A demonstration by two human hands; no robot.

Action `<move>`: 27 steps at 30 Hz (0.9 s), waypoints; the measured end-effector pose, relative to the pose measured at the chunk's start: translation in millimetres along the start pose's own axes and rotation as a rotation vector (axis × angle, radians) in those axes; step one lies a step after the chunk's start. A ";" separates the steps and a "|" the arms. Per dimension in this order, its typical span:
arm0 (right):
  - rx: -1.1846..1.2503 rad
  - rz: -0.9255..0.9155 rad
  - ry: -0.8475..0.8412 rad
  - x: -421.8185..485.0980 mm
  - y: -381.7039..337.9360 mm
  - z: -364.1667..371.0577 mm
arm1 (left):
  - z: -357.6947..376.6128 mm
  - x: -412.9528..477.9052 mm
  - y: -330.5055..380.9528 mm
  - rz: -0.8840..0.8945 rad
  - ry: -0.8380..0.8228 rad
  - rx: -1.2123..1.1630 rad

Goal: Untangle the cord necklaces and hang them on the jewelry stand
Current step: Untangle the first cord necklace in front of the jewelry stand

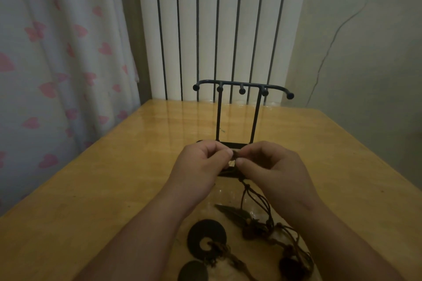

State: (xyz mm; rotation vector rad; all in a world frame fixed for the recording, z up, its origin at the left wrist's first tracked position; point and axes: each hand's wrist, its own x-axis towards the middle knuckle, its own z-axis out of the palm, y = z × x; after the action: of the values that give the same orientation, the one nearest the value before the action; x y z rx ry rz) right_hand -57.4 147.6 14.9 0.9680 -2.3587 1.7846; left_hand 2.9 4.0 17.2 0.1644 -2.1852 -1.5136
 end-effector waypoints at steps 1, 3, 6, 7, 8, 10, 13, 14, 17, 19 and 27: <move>-0.091 -0.026 0.014 0.1 0.7 0.7 | -0.1 0.2 -0.4 -0.001 0.002 0.010; -0.170 -0.055 0.041 0.4 0.7 1.1 | -0.5 0.6 -0.8 -0.014 0.007 0.014; -0.072 -0.026 0.049 -0.2 -1.0 3.1 | 0.5 0.9 -0.5 -0.044 -0.009 -0.033; -0.034 -0.008 0.045 -0.6 -1.6 4.5 | 0.8 0.7 -0.5 -0.056 -0.027 -0.053; -0.015 0.008 0.035 -1.0 -1.8 5.6 | 1.0 0.6 -0.5 -0.067 -0.047 -0.063; -0.017 0.013 0.010 -1.6 -1.6 6.8 | 0.5 0.5 -1.4 -0.078 -0.076 -0.063; -0.021 0.008 -0.017 -1.8 -1.3 4.9 | -1.8 0.8 -1.8 -0.058 -0.078 -0.058; -0.020 0.006 -0.016 -1.8 -1.2 4.1 | -2.3 0.8 -1.4 -0.042 -0.080 -0.045; -0.027 0.010 0.022 -0.9 -0.5 3.2 | -3.2 0.4 -1.5 -0.004 -0.085 0.012; -0.017 0.018 0.047 -0.5 0.2 4.0 | -2.7 0.7 -1.7 -0.004 -0.075 0.030; 0.036 0.030 0.041 -0.9 0.1 10.2 | -0.2 1.4 -1.2 -0.050 -0.049 -0.050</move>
State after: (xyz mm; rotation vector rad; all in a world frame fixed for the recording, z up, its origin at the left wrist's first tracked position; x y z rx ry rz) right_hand -53.3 139.0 11.0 0.8961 -2.3377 1.8447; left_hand 1.6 2.8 16.6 0.1685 -2.1936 -1.6138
